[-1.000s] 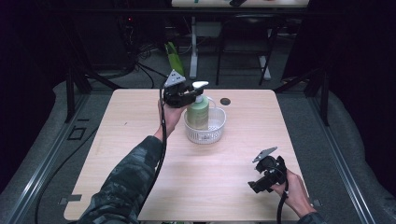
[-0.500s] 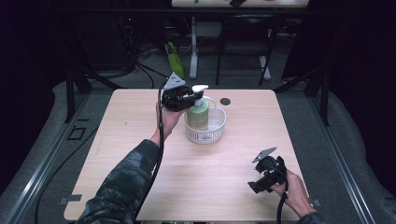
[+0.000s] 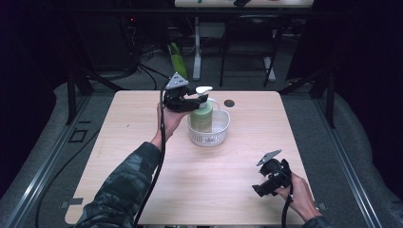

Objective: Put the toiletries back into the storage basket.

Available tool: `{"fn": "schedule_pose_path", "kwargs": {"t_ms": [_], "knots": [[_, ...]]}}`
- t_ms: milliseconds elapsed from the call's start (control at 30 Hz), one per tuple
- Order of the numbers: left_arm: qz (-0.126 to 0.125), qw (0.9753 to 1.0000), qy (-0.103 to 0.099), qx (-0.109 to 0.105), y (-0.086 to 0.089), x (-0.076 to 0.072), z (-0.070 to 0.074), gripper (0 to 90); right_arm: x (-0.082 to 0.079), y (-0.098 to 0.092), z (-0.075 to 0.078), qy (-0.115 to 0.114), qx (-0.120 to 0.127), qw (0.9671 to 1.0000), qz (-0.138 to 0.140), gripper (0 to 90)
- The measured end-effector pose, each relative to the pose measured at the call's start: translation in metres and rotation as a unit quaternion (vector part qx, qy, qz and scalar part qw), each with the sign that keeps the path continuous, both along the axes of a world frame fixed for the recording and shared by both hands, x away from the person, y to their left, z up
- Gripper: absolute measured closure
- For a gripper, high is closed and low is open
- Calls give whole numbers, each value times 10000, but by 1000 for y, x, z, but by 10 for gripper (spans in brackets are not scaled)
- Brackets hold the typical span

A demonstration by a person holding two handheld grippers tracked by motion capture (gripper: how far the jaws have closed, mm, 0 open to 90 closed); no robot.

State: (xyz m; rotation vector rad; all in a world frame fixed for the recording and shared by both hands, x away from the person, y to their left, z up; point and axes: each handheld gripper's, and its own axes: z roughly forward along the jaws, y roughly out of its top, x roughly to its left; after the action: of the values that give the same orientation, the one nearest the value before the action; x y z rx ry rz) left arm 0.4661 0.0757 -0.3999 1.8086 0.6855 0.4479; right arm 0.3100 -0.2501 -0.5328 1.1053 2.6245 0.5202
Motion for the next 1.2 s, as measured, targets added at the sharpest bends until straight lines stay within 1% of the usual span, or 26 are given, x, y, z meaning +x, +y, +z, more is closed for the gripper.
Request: {"fn": "schedule_pose_path", "kwargs": {"t_ms": [33, 67, 100, 133, 167, 200, 233, 300, 433, 500, 533, 567, 600, 633, 667, 700, 733, 767, 800, 867, 900, 967, 1067, 1133, 1167, 1200], "knots": [[20, 10000, 13, 20, 0, -1, 1, 339, 0, 0, 0, 6, 0, 10000, -5, 26], [53, 10000, 26, 62, 1, -3, 3, 339, 0, 0, 0, 6, 0, 10000, -5, 26], [76, 10000, 59, 3, 3, -7, 5, 287, 0, 0, 0, 12, -3, 10000, -4, 27], [76, 10000, 59, 3, 3, -7, 5, 267, 0, 0, 0, 12, -3, 10000, -4, 27], [84, 9999, 62, 31, 4, -8, 6, 267, 0, 0, 0, -8, -31, 10000, 5, 28], [121, 9999, 46, 47, 6, -10, 8, 246, 0, 0, 0, 1, -2, 10000, -11, 28], [125, 9999, 50, 42, 7, -12, 9, 233, 0, 0, 0, -16, -45, 10000, 1, 28], [146, 9999, 43, 55, 11, -15, 11, 202, 0, 0, 0, 0, -27, 10000, -7, 28], [166, 9998, 52, 135, 19, -22, 15, 168, 0, 0, 0, -6, -21, 10000, -13, 29], [190, 9997, 89, 113, 24, -26, 17, 155, 0, 0, 0, 5, -17, 10000, -20, 35], [184, 9997, 86, 105, 27, -29, 18, 153, 0, 1, 0, 25, -2, 10000, -36, 35], [205, 9997, 41, 122, 32, -36, 19, 150, 0, 1, 0, 7, -15, 10000, -16, 35], [205, 9997, 41, 122, 32, -36, 19, 149, 0, 1, 0, 7, -15, 10000, -16, 35], [210, 9997, 23, 124, 34, -39, 19, 149, 0, 1, 0, -11, -36, 10000, -10, 35], [210, 9997, 23, 145, 37, -42, 19, 145, 0, 1, 0, -18, -33, 10000, -12, 35], [234, 9995, 35, 222, 41, -48, 19, 135, 0, 0, 0, 7, -10, 10000, -21, 35], [234, 9995, 35, 222, 41, -48, 19, 113, 0, 0, 0, 7, -10, 10000, -21, 35], [291, 9991, 79, 309, 44, -53, 18, 91, 0, 1, 0, 8, -23, 10000, -20, 35], [310, 9989, 84, 331, 47, -55, 17, 78, 0, 1, 0, 0, -35, 10000, -15, 35], [325, 9988, 79, 365, 49, -57, 17, 68, 0, 2, 0, -9, -39, 10000, -13, 35], [339, 9985, 124, 400, 54, -61, 16, 64, 0, 2, 0, 9, -16, 10000, -3, 35], [343, 9986, 144, 389, 57, -63, 15, 56, 0, 2, 0, 4, -44, 10000, 3, 35], [332, 9982, 210, 443, 64, -68, 13, 41, -1, 2, 0, 14, -28, 10000, -10, 35], [355, 9975, 232, 574, 69, -73, 12, 38, -1, 2, 0, 10, -27, 10000, -8, 35], [390, 9969, 213, 650, 74, -78, 10, 36, -1, 2, 0, 12, -26, 10000, -10, 35], [390, 9969, 213, 650, 74, -78, 10, 36, -1, 2, 0, 12, -26, 10000, -10, 35]]}}
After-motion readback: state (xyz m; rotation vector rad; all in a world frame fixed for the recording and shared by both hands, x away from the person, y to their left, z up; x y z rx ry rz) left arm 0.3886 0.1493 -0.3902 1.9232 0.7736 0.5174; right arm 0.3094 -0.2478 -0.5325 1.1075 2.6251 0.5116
